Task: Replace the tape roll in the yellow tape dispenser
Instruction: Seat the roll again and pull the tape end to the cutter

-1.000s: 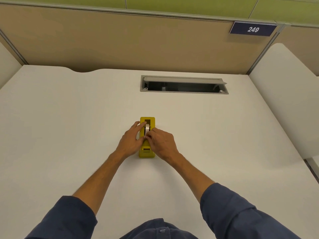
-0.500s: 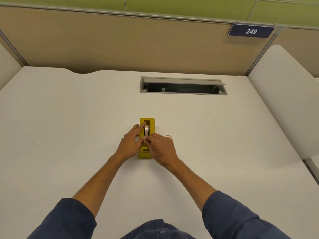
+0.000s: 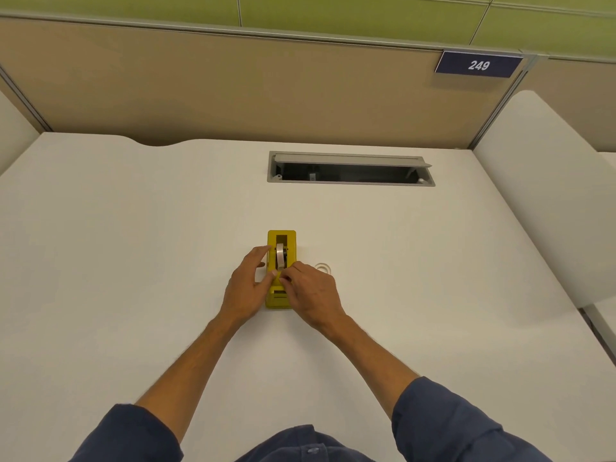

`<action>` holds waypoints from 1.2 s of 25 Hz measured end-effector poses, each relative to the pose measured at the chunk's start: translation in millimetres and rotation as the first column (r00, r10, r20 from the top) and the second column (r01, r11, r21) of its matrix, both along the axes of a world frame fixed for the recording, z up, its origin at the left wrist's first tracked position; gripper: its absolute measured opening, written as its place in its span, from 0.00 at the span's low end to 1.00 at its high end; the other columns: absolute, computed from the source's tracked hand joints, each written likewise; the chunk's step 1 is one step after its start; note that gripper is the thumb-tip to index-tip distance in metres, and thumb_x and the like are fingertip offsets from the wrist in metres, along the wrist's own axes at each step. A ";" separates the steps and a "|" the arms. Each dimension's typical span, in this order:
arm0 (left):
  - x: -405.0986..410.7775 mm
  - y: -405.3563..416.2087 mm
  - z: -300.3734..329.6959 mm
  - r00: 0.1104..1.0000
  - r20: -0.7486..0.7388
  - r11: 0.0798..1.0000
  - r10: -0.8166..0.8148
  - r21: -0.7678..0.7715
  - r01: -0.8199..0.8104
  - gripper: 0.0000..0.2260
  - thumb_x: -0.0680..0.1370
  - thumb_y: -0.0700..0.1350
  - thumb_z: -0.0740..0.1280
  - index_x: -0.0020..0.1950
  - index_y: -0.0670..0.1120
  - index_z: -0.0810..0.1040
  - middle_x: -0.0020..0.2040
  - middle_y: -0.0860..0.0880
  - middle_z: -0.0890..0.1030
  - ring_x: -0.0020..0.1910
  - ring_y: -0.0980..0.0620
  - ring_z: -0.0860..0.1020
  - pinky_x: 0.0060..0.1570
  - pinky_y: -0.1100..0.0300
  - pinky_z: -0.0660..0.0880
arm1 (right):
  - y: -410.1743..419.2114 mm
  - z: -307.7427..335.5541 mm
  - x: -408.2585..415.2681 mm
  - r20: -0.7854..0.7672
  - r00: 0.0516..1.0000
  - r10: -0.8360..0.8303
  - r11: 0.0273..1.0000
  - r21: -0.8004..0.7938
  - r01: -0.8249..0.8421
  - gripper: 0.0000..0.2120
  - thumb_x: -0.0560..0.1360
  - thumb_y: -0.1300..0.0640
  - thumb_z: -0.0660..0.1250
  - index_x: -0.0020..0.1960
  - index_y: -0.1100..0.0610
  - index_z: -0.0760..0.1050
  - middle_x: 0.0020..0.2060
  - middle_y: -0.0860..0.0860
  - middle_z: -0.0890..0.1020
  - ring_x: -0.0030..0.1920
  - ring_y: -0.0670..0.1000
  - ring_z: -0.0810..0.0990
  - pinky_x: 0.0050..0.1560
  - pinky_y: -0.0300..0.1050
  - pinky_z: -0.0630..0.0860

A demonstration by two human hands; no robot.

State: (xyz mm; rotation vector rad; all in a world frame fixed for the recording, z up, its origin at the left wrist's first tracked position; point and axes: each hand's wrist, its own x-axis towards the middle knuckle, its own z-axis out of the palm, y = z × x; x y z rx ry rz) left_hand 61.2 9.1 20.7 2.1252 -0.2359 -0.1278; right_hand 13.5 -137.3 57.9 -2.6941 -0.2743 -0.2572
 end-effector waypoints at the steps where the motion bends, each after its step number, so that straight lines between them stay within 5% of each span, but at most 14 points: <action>1: -6.5 1.1 -2.4 0.999 0.032 0.999 0.024 -0.022 -0.024 0.21 0.78 0.48 0.65 0.70 0.54 0.66 0.72 0.50 0.69 0.64 0.49 0.74 0.55 0.53 0.77 | -0.1 0.8 -0.3 -0.008 1.000 -0.003 1.000 0.001 0.003 0.11 0.81 0.54 0.60 0.52 0.57 0.79 0.48 0.53 0.82 0.46 0.54 0.81 0.39 0.43 0.72; 6: -34.8 0.8 -6.3 0.995 0.086 0.998 0.046 -0.048 -0.042 0.13 0.75 0.48 0.69 0.59 0.51 0.78 0.70 0.50 0.71 0.63 0.52 0.73 0.51 0.61 0.76 | -0.8 1.1 -1.0 -0.040 0.999 -0.013 1.000 0.005 0.013 0.11 0.81 0.53 0.60 0.55 0.57 0.79 0.50 0.52 0.82 0.48 0.53 0.80 0.41 0.44 0.73; 9: -38.2 3.3 -7.0 0.997 0.082 0.999 0.016 -0.045 -0.012 0.11 0.74 0.50 0.70 0.55 0.52 0.80 0.70 0.51 0.72 0.62 0.50 0.75 0.52 0.57 0.78 | -0.9 1.7 -1.9 -0.060 0.998 -0.015 1.000 0.004 0.015 0.11 0.81 0.53 0.60 0.55 0.57 0.78 0.51 0.53 0.82 0.50 0.53 0.79 0.45 0.46 0.75; 20: -38.6 8.6 -9.8 0.999 0.032 0.999 -0.029 -0.031 0.030 0.15 0.75 0.49 0.67 0.60 0.48 0.79 0.72 0.52 0.68 0.66 0.52 0.72 0.58 0.52 0.76 | 3.0 0.2 -9.3 -0.053 0.999 -0.011 1.000 -0.002 0.011 0.11 0.81 0.53 0.60 0.55 0.57 0.78 0.50 0.54 0.81 0.49 0.53 0.79 0.46 0.47 0.76; 30: -41.2 8.3 -17.2 0.998 0.058 0.999 -0.036 -0.004 0.036 0.18 0.76 0.53 0.64 0.62 0.48 0.77 0.73 0.53 0.66 0.66 0.52 0.72 0.58 0.52 0.76 | 6.2 -5.3 -23.0 0.062 0.998 -0.018 1.000 -0.012 0.019 0.07 0.78 0.56 0.66 0.49 0.58 0.80 0.44 0.54 0.82 0.42 0.55 0.80 0.37 0.48 0.77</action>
